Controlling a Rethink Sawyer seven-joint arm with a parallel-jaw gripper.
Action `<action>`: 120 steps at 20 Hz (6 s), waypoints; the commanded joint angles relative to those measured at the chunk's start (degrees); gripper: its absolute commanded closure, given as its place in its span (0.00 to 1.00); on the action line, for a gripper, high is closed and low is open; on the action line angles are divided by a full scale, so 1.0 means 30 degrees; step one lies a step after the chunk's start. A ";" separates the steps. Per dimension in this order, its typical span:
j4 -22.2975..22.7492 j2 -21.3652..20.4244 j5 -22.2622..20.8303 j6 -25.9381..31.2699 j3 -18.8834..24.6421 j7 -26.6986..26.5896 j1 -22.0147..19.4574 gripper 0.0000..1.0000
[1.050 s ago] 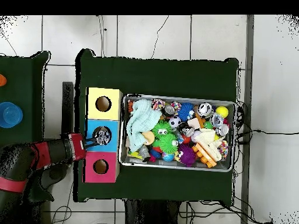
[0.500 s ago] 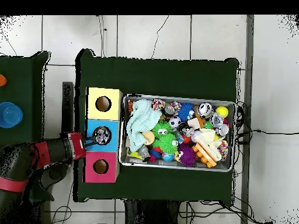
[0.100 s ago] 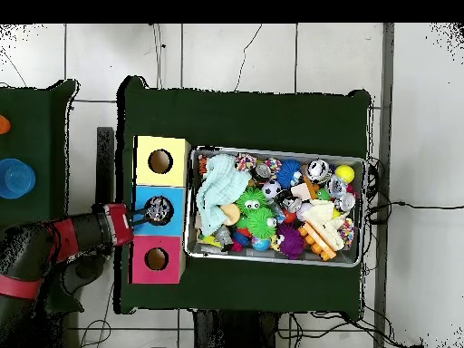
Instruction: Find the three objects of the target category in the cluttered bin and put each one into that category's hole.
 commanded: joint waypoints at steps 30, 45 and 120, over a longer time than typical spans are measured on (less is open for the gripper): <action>0.0309 -0.0640 0.0820 -0.1613 0.1561 0.4978 -0.0480 0.00; 0.1970 -0.4412 0.1310 -0.1974 0.3804 0.2540 -0.0769 0.00; 0.9743 -1.5665 -0.4403 -0.6491 1.1535 -0.1891 -0.3571 0.00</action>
